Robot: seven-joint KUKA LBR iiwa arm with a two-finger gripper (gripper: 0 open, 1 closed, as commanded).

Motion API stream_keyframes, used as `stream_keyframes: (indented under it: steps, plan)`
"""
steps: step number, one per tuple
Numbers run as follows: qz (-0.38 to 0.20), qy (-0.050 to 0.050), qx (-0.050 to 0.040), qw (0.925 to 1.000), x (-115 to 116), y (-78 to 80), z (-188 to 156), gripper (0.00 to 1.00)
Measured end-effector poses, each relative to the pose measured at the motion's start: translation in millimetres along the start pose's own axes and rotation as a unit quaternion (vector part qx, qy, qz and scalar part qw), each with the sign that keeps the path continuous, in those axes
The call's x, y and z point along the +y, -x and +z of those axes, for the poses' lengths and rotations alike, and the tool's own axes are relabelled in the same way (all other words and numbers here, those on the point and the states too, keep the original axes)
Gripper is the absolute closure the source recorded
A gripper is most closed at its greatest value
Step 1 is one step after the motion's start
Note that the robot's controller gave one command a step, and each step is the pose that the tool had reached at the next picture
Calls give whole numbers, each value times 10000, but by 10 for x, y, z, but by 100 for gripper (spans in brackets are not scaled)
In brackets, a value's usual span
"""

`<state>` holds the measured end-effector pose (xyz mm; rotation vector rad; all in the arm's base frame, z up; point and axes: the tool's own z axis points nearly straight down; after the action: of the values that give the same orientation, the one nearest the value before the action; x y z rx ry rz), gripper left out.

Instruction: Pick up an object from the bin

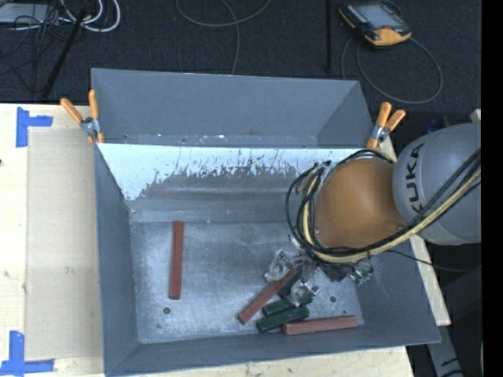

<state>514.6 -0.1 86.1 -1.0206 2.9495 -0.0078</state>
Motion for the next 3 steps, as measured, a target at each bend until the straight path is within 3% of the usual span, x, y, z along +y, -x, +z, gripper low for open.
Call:
stream_keyframes:
  steps: [2, 3]
  plan:
    - [5, 9, 9, 10000, 3, 1, -21, 100]
    - [1, 54, 73, 10000, 24, -17, -109, 100]
